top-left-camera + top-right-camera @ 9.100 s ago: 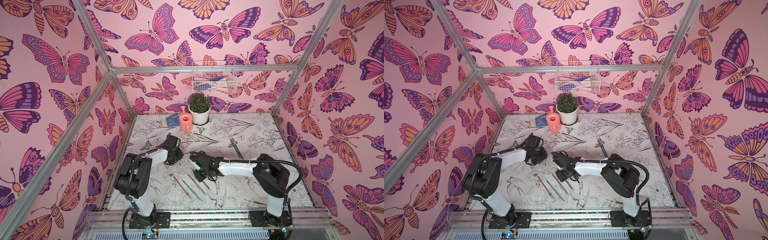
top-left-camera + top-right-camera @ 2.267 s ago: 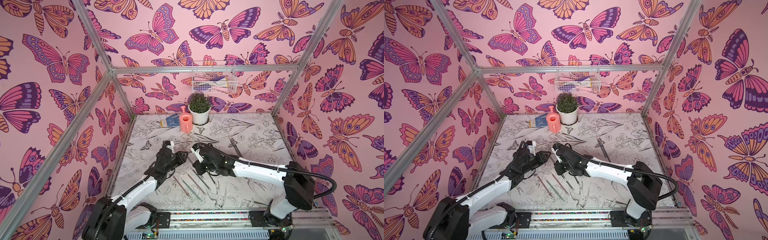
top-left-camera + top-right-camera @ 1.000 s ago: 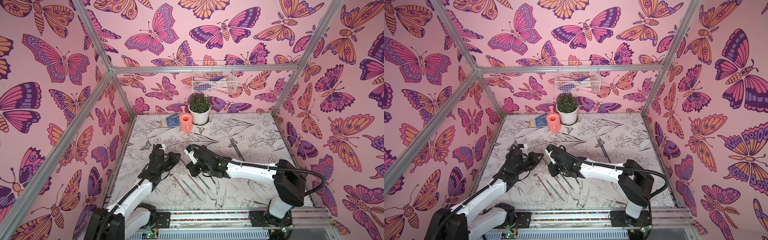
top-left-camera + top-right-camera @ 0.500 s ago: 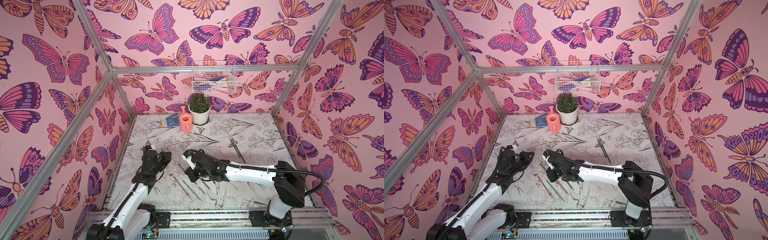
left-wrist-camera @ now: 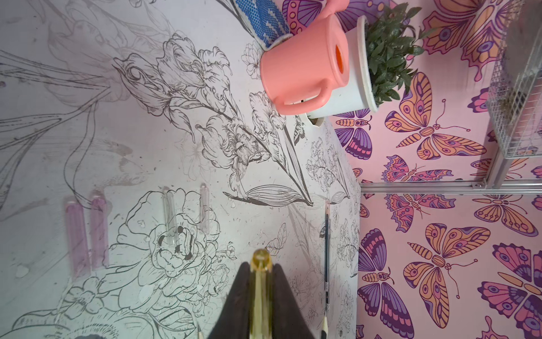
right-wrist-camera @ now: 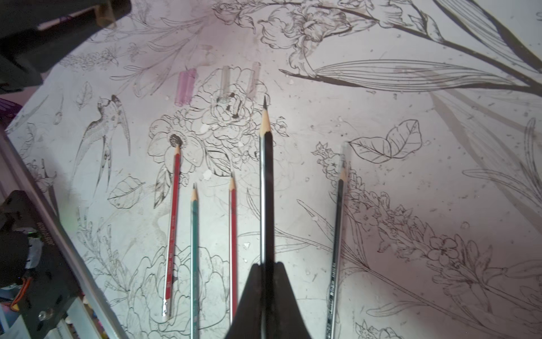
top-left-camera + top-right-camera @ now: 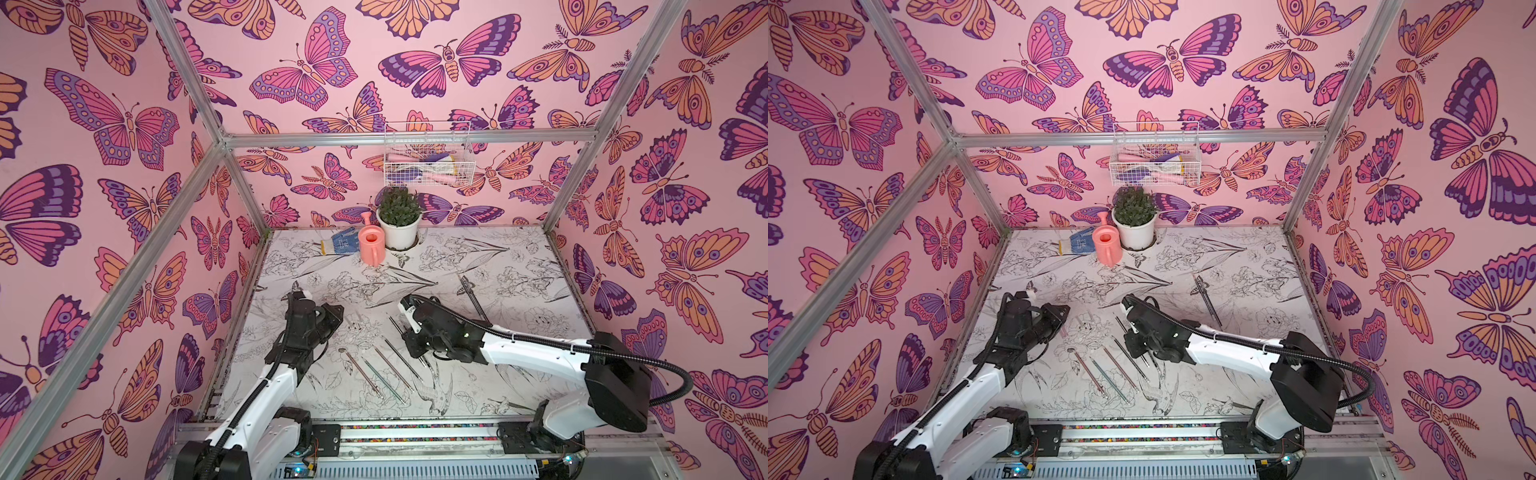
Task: Remove the protective cover of the pencils
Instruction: Place the pencil at the center of the board.
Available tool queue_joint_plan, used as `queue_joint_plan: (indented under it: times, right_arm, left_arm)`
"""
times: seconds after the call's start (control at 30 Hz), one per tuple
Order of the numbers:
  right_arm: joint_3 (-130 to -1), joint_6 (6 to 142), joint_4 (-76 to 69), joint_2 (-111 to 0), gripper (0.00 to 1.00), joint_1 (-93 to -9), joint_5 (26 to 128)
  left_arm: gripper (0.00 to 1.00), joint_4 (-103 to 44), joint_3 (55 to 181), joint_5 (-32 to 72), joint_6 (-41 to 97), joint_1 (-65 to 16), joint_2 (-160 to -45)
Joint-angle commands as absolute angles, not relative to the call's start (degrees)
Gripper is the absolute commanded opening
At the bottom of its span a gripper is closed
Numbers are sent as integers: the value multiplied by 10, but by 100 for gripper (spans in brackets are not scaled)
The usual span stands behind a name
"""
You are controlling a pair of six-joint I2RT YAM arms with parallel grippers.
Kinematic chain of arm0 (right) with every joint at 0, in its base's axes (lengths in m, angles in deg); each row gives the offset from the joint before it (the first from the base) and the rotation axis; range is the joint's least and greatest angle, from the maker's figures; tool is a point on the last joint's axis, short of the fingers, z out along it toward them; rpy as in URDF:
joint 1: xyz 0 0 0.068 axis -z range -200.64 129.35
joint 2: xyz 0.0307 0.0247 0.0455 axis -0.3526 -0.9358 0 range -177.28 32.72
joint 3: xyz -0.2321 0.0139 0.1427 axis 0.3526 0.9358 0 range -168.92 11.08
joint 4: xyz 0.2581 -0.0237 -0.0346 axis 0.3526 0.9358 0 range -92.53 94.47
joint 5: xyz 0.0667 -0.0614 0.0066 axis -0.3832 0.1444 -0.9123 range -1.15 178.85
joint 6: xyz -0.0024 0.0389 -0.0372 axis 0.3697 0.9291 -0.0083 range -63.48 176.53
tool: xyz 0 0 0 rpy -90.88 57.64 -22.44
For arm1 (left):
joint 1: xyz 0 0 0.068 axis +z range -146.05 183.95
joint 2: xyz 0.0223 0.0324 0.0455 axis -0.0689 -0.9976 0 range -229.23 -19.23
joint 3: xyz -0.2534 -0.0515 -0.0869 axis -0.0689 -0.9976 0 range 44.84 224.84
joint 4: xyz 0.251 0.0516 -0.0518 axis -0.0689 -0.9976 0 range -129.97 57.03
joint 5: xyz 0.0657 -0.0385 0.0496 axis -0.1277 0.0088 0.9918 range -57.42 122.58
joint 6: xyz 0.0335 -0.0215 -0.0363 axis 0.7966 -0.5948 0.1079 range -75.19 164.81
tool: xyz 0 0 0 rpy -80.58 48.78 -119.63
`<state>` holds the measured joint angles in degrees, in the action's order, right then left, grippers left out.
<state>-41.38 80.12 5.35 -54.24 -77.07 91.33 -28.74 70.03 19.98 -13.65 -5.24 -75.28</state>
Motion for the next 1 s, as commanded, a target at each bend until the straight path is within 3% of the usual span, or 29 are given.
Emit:
queue_joint_plan:
  times: [0.0,0.37,0.97]
  right_arm:
    - [-398,800,43,-547,5,-765,923]
    - [-412,808,22,-641,2,-758,918]
    - [-431,808,18,-704,3,-745,893]
  left_arm:
    - [14,-300,720,189,-121,-64,-782]
    - [14,-300,784,180,-89,-108,-901]
    - [14,-370,904,162,-36,-132,-1090]
